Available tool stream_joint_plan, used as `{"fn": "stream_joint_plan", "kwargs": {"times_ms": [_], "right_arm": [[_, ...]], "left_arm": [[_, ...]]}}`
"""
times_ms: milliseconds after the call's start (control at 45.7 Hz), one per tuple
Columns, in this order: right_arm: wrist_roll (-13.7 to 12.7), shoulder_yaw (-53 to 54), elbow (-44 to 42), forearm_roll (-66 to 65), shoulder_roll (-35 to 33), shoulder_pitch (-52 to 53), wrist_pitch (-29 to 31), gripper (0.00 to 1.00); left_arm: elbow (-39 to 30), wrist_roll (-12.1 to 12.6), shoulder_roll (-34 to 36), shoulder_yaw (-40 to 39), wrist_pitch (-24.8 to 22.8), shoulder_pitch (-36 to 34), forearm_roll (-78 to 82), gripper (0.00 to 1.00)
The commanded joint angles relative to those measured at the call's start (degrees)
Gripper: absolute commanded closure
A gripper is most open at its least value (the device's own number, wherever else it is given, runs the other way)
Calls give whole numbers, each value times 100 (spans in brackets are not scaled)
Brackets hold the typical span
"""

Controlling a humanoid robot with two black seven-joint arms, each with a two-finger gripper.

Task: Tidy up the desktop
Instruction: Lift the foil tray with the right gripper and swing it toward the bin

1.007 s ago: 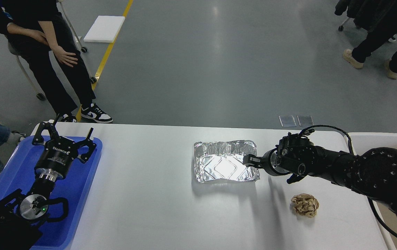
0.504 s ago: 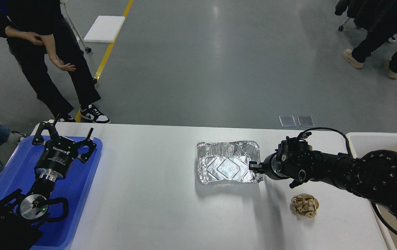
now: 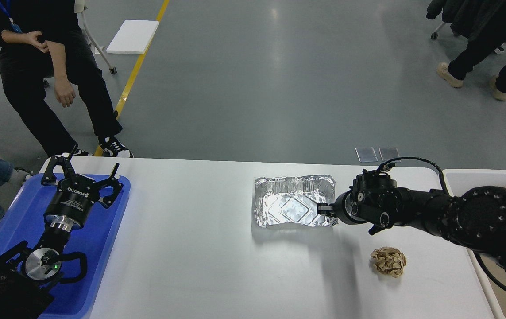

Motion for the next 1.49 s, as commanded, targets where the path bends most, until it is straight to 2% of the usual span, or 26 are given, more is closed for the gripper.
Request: {"fn": "stream_joint_plan", "kwargs": {"times_ms": [0, 219, 416, 482, 788, 1117, 1467], "right_arm": [[-7, -106, 185, -5, 0, 545, 391, 100], [-7, -80, 185, 4, 0, 1160, 1762, 100], [2, -27, 562, 22, 0, 1845, 2492, 100], [2, 8, 931, 13, -17, 2284, 2598, 100], [2, -141, 2865, -277, -1089, 4271, 2774, 100], [2, -238, 3630, -268, -1740, 5519, 3398, 100], [-7, -220, 3692, -180, -1951, 6566, 3398, 100]], "left_arm": [[0, 0, -8, 1, -9, -9, 0, 1], [0, 0, 1, 1, 0, 0, 0, 1], [0, 0, 1, 1, 0, 0, 0, 1], [0, 0, -8, 1, -9, 0, 0, 1], [0, 0, 1, 1, 0, 0, 0, 1], [-8, 0, -8, 1, -9, 0, 0, 1], [0, 0, 1, 1, -9, 0, 0, 1]]}}
